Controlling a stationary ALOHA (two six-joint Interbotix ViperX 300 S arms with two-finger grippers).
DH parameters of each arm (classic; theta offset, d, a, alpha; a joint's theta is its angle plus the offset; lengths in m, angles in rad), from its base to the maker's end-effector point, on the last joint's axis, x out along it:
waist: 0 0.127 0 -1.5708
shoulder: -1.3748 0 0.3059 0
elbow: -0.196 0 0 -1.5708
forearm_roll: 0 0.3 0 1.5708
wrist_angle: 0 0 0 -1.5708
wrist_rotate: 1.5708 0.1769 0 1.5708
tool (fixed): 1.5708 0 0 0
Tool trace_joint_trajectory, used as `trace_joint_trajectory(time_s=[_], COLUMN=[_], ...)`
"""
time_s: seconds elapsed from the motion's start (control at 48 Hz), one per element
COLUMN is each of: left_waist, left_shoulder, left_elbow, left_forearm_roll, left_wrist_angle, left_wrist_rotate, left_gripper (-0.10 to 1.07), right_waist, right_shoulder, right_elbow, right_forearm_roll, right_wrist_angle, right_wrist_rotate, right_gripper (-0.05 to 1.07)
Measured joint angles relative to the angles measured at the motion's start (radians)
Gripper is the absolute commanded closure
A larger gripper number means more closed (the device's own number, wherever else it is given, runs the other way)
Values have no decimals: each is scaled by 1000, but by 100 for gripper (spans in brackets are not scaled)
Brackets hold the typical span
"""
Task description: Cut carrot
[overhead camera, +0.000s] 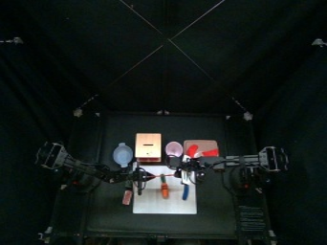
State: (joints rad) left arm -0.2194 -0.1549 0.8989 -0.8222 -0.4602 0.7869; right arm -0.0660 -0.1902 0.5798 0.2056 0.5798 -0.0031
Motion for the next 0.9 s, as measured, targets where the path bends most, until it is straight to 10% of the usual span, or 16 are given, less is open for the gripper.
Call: trace_joint_trajectory(time_s=[0.896], left_waist=[-141], left_shoulder=[336], left_elbow=[-141], left_forearm_roll=[-147], left_wrist_angle=[-60], left_wrist_rotate=[0], left_gripper=[55], right_waist=[198], right_shoulder=[23], right_elbow=[189], right_forearm_roll=[64], right_wrist_angle=[-261], right_wrist_rotate=[40], right_gripper=[66])
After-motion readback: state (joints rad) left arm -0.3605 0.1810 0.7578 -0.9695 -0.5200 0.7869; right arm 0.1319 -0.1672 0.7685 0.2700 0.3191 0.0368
